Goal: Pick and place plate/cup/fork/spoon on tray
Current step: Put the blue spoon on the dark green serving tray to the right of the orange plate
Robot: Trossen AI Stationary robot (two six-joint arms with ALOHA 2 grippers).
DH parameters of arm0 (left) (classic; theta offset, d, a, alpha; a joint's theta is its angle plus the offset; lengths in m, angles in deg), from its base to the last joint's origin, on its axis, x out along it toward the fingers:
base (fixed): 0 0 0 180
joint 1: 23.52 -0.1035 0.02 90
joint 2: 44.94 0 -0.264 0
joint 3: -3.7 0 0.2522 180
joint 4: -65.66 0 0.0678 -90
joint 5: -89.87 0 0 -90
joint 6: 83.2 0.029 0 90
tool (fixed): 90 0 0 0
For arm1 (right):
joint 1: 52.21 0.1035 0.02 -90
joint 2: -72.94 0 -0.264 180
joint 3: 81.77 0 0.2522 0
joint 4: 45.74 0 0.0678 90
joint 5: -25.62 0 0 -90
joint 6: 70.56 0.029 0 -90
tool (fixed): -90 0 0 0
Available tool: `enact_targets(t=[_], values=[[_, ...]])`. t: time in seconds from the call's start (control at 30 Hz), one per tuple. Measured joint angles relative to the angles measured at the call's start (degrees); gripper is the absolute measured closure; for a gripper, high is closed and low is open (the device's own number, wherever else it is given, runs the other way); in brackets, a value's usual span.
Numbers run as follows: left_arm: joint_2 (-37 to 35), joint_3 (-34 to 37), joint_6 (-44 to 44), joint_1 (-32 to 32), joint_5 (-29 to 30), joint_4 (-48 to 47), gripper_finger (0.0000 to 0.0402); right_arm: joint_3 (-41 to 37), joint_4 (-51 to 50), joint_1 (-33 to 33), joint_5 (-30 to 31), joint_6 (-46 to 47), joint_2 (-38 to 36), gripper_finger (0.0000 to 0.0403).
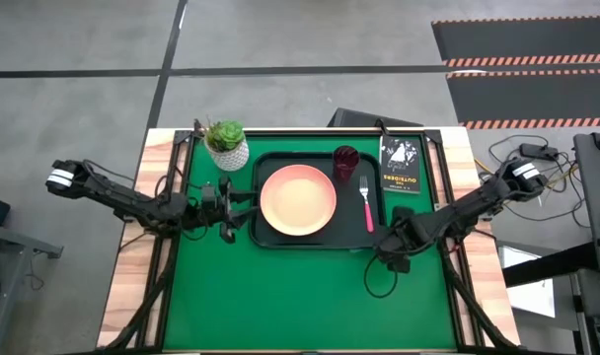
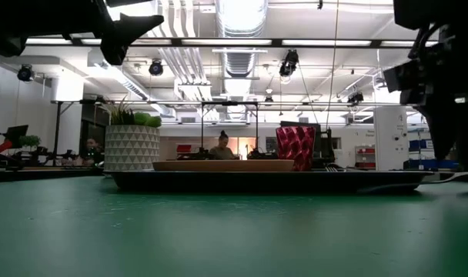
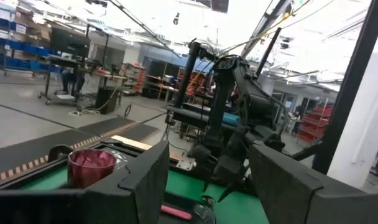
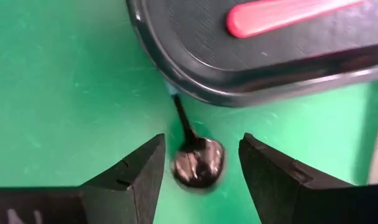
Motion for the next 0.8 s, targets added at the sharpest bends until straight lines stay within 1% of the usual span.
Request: enact_targets(t=[0.33,0.4,0.47,0.57,0.73,0.77,0.8], values=[[0.02,0.2,-0.07,0.11,-0.07,0.11,0.0201,-6.86,11.62,-1.01,0.0,-0.89,1.32,0.0209],[-0.07,0.2,-0.06,0.11,-0.07,0.26,0.0201,-7.55,12.5,-1.01,0.0,-0.34,2.36,0.021],[-0.07,0.2,0.13,0.11,-0.07,0.3,0.0201,-7.49,12.65,-1.01,-0.44,-0.1,2.77,0.0219],[0.01,0.2,0.32,0.09,-0.07,0.38,0.0201,-6.92,12.7,-1.05,-2.79,0.14,2.95,0.0258],[1.5,-0.83,3.08,1.02,-0.76,0.17,0.0201,-6.58,12.93,-1.0,-7.23,0.99,3.01,0.0361],[2.16,-1.35,3.52,1.42,-1.25,0.19,0.0201,-6.52,13.0,-1.01,-8.35,1.05,3.02,0.0377],[3.05,-1.95,4.05,1.86,-1.58,0.19,0.0201,-6.44,13.03,-1.01,-9.36,1.56,3.0,0.0384]])
